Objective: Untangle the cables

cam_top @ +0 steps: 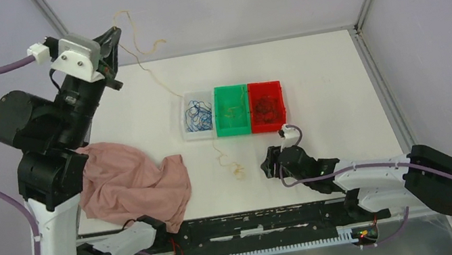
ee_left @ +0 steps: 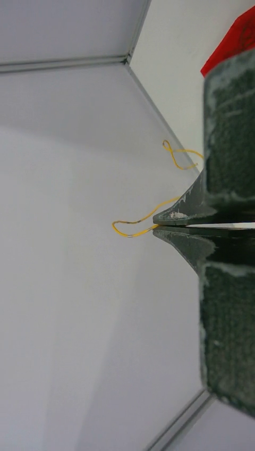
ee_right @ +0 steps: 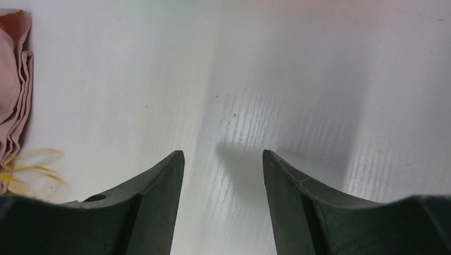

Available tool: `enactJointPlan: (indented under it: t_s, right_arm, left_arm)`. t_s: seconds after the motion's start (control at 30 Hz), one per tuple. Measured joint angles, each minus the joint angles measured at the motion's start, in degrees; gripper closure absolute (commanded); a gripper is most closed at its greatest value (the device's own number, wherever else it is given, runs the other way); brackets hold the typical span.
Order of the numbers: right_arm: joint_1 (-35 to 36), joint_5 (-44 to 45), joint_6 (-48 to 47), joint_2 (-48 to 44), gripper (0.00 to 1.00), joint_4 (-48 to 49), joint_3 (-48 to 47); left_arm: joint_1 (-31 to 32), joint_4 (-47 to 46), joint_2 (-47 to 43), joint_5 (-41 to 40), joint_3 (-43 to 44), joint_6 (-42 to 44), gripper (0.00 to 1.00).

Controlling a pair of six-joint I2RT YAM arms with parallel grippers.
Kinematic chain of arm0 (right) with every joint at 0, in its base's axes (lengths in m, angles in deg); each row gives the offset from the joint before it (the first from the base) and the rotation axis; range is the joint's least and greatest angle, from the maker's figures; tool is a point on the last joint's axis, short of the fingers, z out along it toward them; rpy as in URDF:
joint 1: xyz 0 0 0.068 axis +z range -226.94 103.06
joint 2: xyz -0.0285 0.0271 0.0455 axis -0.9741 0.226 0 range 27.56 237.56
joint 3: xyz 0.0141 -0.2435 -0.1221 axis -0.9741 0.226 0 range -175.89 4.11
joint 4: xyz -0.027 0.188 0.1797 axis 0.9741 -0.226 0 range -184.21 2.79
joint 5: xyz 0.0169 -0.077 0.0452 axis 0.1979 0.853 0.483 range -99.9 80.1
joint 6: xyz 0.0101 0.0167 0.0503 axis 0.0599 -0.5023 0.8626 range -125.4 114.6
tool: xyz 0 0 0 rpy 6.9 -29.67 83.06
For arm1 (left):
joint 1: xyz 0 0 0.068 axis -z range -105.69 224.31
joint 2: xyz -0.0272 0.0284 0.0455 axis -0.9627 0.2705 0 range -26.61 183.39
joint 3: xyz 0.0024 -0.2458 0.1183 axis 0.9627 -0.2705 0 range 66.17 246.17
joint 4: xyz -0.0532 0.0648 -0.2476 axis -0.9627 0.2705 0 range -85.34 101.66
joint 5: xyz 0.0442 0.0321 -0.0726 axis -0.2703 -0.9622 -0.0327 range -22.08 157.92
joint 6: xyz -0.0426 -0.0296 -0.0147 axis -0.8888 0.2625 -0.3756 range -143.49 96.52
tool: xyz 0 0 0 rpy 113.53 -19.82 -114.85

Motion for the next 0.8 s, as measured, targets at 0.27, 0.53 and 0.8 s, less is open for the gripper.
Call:
enactJointPlan:
  t_s: [0.27, 0.53, 0.8]
  right_arm:
    - [0.0, 0.2, -0.4, -4.1, 0.35, -1.6, 1.4]
    - [0.0, -0.8, -3.0, -6.3, 0.31, -3.8, 0.6]
    - [0.2, -10.6, -16.6, -4.5, 0.2, 2.6, -17.0]
  left_arm:
    - [-0.1, -11.3, -1.3, -8.6, -2.3, 3.3, 0.97]
    - [0.0, -7.6, -2.3, 0.8, -3.2, 0.8, 0.97]
    - [0.0, -4.4, -3.1, 6.3, -4.4, -1.3, 0.97]
